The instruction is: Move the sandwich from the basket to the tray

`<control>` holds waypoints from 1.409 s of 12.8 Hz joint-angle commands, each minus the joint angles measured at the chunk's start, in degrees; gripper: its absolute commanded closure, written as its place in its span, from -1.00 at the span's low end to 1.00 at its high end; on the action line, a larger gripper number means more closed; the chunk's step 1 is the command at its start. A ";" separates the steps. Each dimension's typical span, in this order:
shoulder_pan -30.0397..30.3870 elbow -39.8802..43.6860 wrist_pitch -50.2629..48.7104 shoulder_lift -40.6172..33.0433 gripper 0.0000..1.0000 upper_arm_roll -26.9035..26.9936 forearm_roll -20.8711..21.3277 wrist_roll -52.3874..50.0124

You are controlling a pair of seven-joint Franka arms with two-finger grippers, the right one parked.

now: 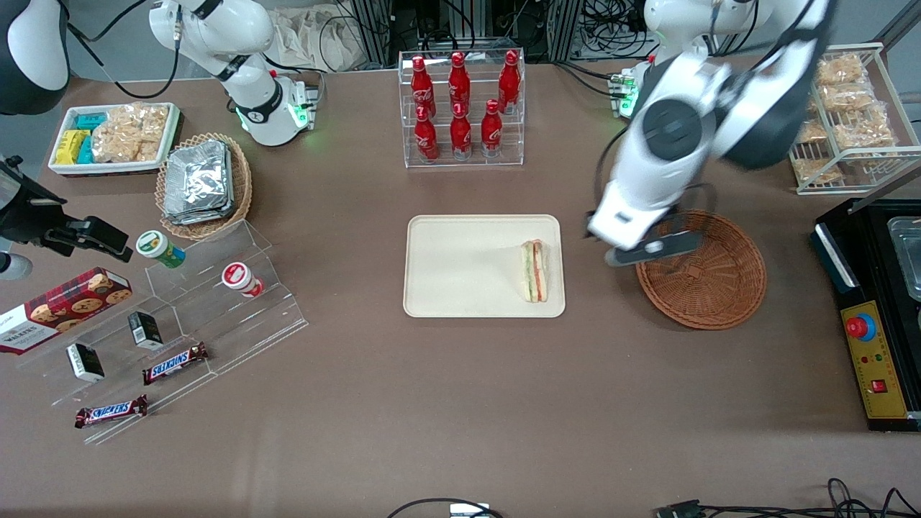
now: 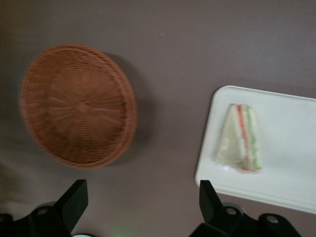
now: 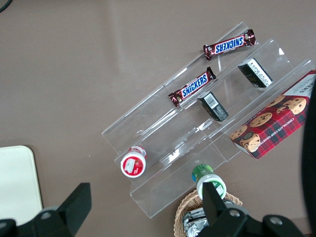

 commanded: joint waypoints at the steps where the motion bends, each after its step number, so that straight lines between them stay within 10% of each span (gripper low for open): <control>1: -0.65 -6.63 -0.36 -9.03 -1.00 10.03 -3.41 12.09; 6: -2.49 -10.00 2.46 -15.29 -1.00 22.19 -4.90 20.67; 18: -2.49 -2.25 -3.79 -11.51 -1.00 22.02 -6.58 20.58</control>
